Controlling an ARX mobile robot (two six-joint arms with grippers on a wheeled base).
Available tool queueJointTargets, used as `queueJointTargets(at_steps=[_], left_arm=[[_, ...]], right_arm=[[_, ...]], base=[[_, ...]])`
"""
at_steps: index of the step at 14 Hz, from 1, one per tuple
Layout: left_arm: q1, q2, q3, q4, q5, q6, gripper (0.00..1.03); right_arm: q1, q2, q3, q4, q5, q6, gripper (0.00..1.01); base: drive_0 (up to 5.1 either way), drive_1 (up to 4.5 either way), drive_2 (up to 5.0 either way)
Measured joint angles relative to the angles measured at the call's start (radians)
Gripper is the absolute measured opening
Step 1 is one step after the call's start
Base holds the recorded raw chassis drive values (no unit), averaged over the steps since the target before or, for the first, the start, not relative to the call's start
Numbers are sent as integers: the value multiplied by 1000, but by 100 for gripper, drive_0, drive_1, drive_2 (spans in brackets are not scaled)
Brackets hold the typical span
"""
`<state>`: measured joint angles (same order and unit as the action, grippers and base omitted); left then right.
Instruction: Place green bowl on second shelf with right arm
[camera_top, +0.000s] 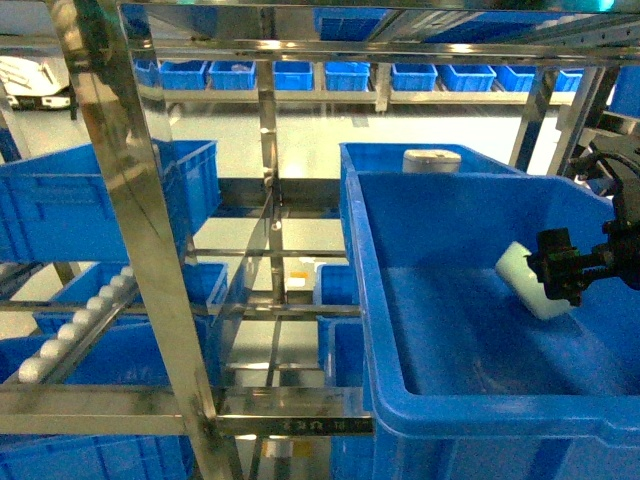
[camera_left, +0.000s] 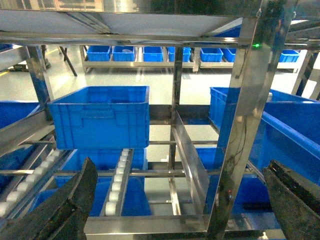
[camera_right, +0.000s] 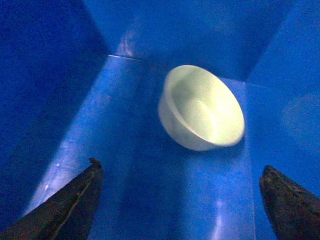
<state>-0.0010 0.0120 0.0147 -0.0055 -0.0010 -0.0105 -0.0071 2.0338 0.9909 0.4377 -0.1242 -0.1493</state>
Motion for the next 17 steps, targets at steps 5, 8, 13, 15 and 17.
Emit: queueJointTargets(at_steps=[5,8,13,15,17], left_arm=[[0,0,0,0,0,0,98],[0,0,0,0,0,0,98],[1,0,0,0,0,0,98],[1,0,0,1,0,0,98],[1,0,0,1,0,0,98]], right_arm=[[-89,-486,-459,21,-81,-81,98],[-251,-899,-560,-216,-172,-87,98],[-205,-1124,-800,222,-97,102,59],[-163,-1224,-818,225,-49,127,35],[-114,-1314,-894,158,-3,132,1]], base=[[0,0,0],[0,0,0],[0,0,0],[0,0,0],[0,0,0]])
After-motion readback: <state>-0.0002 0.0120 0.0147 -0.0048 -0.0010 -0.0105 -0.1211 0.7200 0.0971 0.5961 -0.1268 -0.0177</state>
